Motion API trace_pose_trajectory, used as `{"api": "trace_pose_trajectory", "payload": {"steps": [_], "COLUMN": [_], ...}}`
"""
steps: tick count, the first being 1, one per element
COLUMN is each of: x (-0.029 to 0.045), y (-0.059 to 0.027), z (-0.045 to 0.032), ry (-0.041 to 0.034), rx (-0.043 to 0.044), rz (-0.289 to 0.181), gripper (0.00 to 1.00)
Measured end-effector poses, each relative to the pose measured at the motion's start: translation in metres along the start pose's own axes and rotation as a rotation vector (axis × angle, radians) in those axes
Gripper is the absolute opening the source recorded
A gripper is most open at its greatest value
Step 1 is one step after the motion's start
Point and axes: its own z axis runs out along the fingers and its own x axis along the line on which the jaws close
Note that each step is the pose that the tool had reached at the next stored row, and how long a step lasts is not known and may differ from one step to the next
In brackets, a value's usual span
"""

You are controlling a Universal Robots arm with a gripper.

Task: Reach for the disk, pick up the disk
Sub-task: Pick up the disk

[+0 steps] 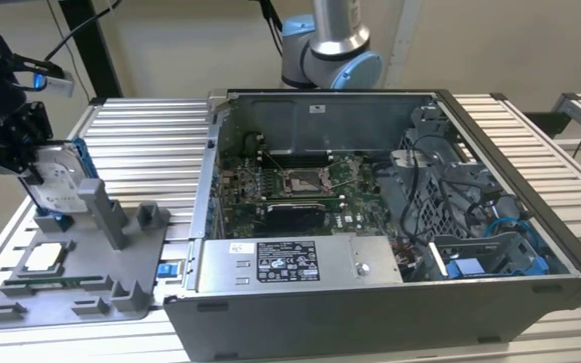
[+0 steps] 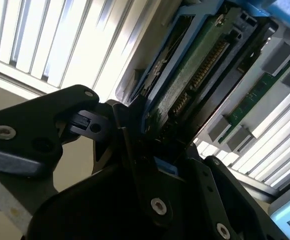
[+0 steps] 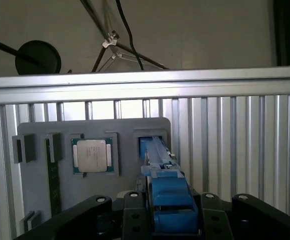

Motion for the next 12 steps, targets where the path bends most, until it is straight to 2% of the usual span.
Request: {"api": "trace_pose_trajectory", "payload": {"steps": [6,12], "x": [-0.0001,-0.0001], "y": [0.0001,0.0001], "z": [-0.0145,-0.0187], "ry": [0.0,0.0011], "rx": [-0.0001,-0.0001], "rz": [0.0,0.0], "gripper": [0.0,0.0]}}
